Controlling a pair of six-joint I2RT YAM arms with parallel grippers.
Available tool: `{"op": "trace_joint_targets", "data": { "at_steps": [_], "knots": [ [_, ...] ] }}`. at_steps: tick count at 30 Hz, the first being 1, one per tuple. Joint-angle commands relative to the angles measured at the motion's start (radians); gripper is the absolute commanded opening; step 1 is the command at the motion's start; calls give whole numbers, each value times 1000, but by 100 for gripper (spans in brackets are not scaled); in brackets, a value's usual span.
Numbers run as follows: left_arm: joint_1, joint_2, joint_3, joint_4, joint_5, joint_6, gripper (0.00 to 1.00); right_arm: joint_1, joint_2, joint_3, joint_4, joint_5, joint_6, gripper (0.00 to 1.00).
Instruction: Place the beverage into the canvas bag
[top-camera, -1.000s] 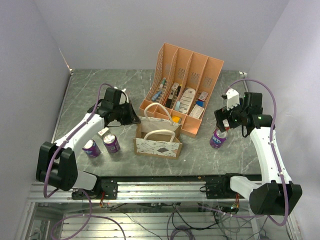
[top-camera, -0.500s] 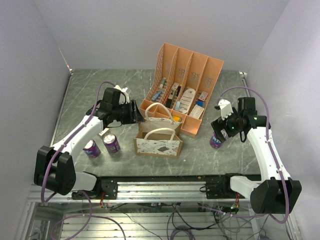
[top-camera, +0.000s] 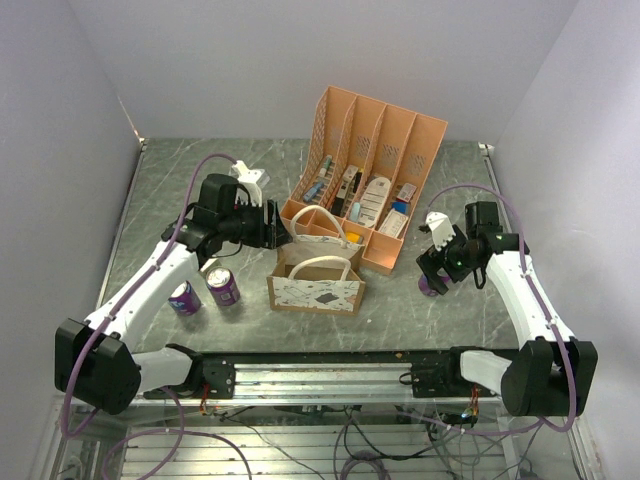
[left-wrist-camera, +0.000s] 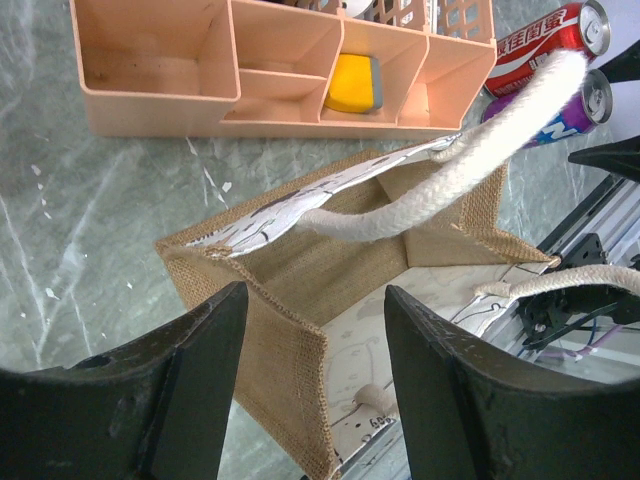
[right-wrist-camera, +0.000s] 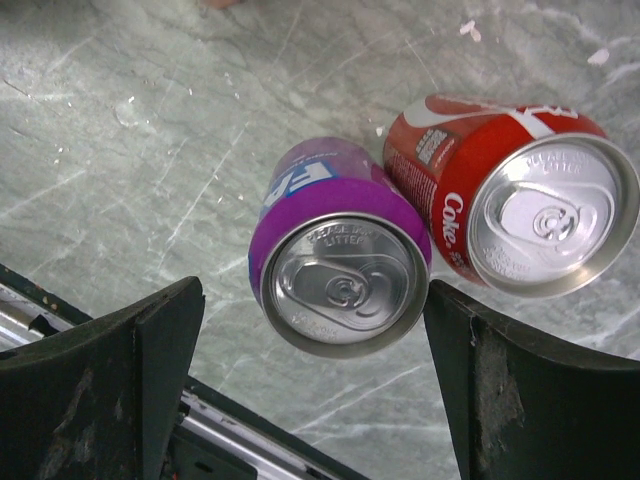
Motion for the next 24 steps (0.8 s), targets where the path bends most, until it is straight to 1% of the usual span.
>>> {"op": "trace_joint_targets", "data": {
  "at_steps": [1,7,12,15,17,24],
  "knots": [
    [-8,-17,57,-18,0,77,70,13,15,-15,46,-74,-29,90],
    [-10,-44,39,-12,-30,91,70,33,51,-16,65,-143,-40,89],
    [-9,-53,38,-13,-29,100,70,57,75,-10,84,-161,-33,84],
    [-10,-60,41,-20,-34,115,70,63,82,-9,78,-150,-45,79],
    [-10,-63,45,-27,-37,130,69,63,78,-10,71,-132,-62,78],
    [-10,-82,52,-46,-61,161,69,63,80,-14,45,-48,-91,79]
  ]
}}
